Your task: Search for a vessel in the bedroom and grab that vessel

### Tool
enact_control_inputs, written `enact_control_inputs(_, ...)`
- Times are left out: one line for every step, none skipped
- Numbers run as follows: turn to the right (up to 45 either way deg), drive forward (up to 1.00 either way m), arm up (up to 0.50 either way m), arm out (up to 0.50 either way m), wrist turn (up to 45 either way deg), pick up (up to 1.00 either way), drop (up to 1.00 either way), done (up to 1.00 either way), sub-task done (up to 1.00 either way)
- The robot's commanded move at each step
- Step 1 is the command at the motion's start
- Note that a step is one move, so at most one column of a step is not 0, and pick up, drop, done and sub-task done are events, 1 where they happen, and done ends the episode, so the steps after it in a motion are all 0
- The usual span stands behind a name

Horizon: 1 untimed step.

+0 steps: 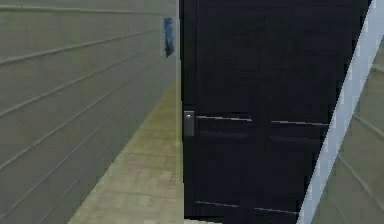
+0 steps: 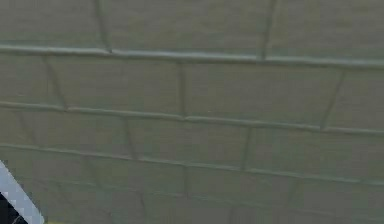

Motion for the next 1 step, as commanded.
enact_control_inputs(-24.0,0.0,0.0,0.0,0.0,0.0,0.0,0.0,0.0)
